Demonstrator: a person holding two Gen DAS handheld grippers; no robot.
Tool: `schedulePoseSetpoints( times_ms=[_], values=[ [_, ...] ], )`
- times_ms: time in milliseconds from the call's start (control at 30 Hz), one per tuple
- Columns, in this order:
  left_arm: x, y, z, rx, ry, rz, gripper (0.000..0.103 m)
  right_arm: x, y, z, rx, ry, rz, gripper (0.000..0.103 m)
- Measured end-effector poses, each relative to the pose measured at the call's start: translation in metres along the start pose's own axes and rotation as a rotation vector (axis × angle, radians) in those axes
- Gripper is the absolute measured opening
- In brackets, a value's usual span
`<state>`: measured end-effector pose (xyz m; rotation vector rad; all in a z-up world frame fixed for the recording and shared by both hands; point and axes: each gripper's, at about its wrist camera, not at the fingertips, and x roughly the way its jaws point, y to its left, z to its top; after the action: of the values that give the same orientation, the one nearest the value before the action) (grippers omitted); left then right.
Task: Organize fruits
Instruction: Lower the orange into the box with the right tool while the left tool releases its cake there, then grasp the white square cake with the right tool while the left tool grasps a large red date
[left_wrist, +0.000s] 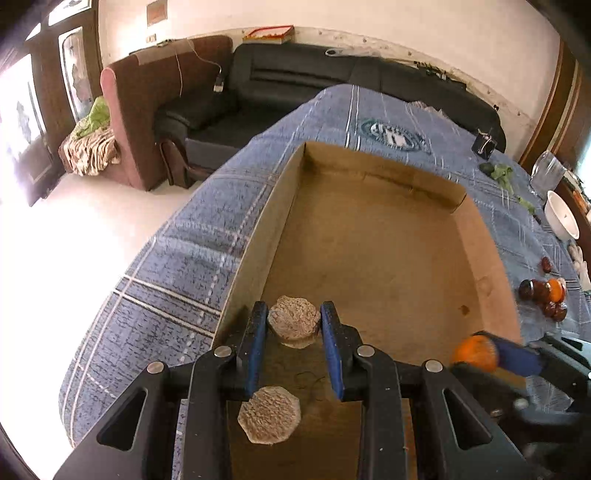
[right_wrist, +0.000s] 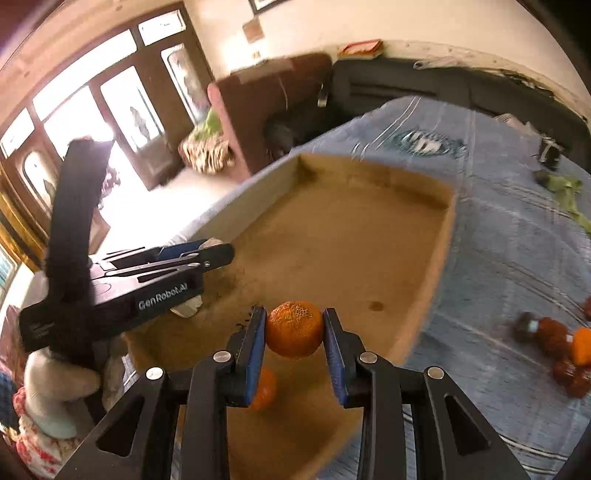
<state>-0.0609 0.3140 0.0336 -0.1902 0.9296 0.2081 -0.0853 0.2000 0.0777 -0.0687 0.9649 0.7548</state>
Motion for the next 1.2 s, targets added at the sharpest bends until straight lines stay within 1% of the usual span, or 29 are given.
schedulePoseSetpoints(
  times_ms=[100, 200, 300, 333, 433, 467, 600, 667, 800, 900, 1000, 1033, 1133, 1200],
  values=[
    [-0.002, 0.004, -0.004, -0.013, -0.020, -0.020, 0.028, 0.019, 0.008, 0.003, -0.016, 0.039, -0.015, 0.034],
    [-0.011, 0.011, -0.005, -0.030, -0.041, -0.041, 0.029, 0.025, 0.014, 0.001, -0.031, 0.053, -0.018, 0.035],
    [-0.021, 0.015, -0.008, -0.047, -0.062, -0.047, 0.035, 0.027, 0.019, 0.002, -0.042, 0.050, -0.024, 0.036],
    [-0.028, 0.016, -0.009, -0.052, -0.073, -0.035, 0.038, 0.024, 0.022, 0.001, -0.043, 0.045, -0.025, 0.037],
    [-0.049, 0.018, -0.014, -0.069, -0.117, -0.009, 0.046, 0.014, 0.023, 0.000, -0.033, 0.012, -0.018, 0.048],
    [-0.057, 0.018, -0.016, -0.073, -0.136, 0.003, 0.049, 0.009, 0.023, 0.000, -0.028, -0.003, -0.016, 0.050],
    [-0.090, 0.008, -0.021, -0.095, -0.226, 0.025, 0.055, -0.018, 0.011, -0.008, 0.018, -0.069, -0.024, 0.051],
    [-0.102, -0.002, -0.021, -0.077, -0.258, 0.030, 0.059, -0.035, 0.001, -0.016, 0.043, -0.099, -0.038, 0.051],
    [-0.123, -0.031, -0.022, -0.012, -0.315, 0.030, 0.068, -0.070, -0.030, -0.031, 0.089, -0.154, -0.095, 0.054],
    [-0.133, -0.051, -0.024, 0.021, -0.328, -0.029, 0.070, -0.103, -0.064, -0.046, 0.153, -0.195, -0.143, 0.056],
    [-0.135, -0.067, -0.025, 0.040, -0.316, -0.084, 0.070, -0.138, -0.109, -0.063, 0.235, -0.233, -0.218, 0.058],
    [-0.133, -0.075, -0.026, 0.049, -0.306, -0.106, 0.070, -0.151, -0.130, -0.070, 0.273, -0.248, -0.255, 0.058],
    [-0.125, -0.097, -0.028, 0.078, -0.276, -0.142, 0.070, -0.178, -0.185, -0.088, 0.386, -0.268, -0.348, 0.058],
    [-0.115, -0.118, -0.029, 0.112, -0.246, -0.167, 0.070, -0.191, -0.213, -0.099, 0.455, -0.275, -0.380, 0.058]
  ],
)
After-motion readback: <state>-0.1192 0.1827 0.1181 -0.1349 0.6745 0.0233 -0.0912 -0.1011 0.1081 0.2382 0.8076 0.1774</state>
